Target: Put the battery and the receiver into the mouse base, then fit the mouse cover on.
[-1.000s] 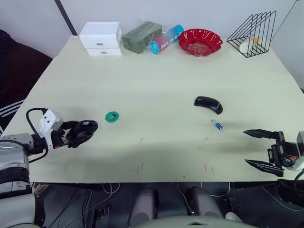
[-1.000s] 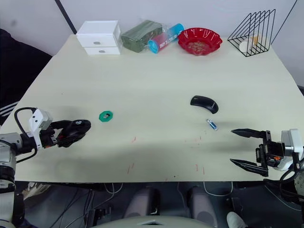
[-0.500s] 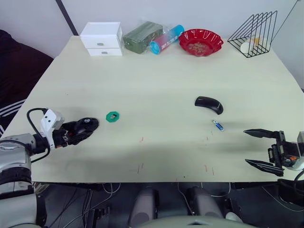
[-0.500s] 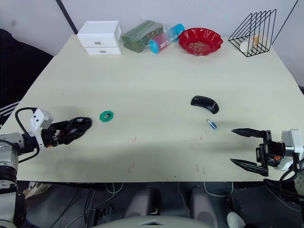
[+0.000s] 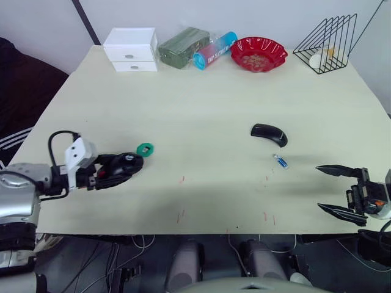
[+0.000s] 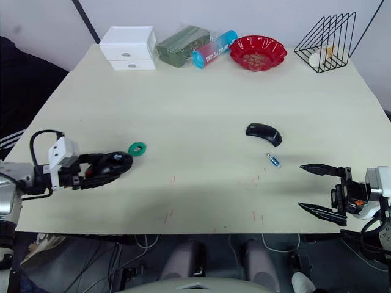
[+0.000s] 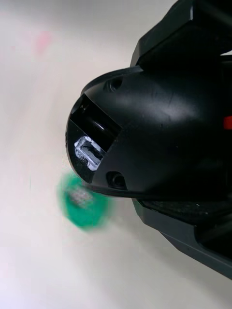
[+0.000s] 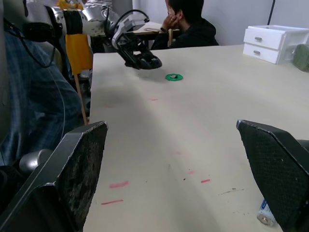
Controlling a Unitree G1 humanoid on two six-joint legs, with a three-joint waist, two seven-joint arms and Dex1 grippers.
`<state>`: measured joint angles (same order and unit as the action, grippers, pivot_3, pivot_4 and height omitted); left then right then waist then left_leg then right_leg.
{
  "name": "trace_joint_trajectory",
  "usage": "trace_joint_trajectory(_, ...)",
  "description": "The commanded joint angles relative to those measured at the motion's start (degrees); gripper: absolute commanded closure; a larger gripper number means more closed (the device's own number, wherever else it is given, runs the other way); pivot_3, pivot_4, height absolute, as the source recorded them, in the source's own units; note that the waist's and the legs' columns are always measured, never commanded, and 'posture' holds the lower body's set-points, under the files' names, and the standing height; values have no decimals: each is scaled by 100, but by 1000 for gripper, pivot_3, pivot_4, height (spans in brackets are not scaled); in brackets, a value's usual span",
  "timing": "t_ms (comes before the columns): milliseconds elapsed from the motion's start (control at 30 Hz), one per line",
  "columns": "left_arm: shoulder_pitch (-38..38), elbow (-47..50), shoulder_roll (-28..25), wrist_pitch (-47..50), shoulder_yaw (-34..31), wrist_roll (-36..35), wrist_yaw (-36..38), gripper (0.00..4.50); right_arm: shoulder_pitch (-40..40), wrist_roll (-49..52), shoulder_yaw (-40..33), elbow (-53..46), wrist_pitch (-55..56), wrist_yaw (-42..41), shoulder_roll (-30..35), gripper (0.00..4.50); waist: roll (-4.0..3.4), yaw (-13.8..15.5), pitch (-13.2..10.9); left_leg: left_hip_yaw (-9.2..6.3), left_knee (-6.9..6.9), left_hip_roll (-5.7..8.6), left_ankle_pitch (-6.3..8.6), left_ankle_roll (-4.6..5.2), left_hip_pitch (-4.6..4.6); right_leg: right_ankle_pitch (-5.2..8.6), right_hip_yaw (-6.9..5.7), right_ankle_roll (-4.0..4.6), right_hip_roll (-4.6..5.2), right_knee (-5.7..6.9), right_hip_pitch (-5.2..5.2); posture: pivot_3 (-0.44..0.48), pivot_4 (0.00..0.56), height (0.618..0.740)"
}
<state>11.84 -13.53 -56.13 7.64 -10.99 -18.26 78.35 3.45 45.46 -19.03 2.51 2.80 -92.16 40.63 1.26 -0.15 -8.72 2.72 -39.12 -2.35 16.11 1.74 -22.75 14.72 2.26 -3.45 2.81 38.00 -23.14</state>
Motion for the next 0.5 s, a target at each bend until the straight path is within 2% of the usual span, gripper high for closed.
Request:
trace_joint_trajectory(33,164,1109,93,601,285,-289,-94,1539,-44,131,-68,-27,64,-33,123,0,-1,-3,-1,1,0,5,0,0,0,0,2,0,-1,0,0,0,150,740)
trace_joint_trajectory(233,726,1962,535,1238,917,-428,-308,1539,-117,138,-28,24,63,-33,165,0,-2,-19,-2,0,-2,7,0,0,1,0,4,0,-9,2,0,0,150,740)
trace_joint_trajectory(333,1155,2299,783,1494,1564,-124,-465,1539,-106,115,3,15,105,-33,142,0,-2,-24,-2,-1,-4,8,0,0,0,0,7,0,-13,1,0,0,150,740)
trace_joint_trajectory(500,1377,2623,1002,1646,2152,123,-606,1539,-9,125,-95,-76,87,-33,140,0,-3,-48,-2,-1,-5,10,0,0,-1,0,15,-1,-15,-2,0,0,150,740)
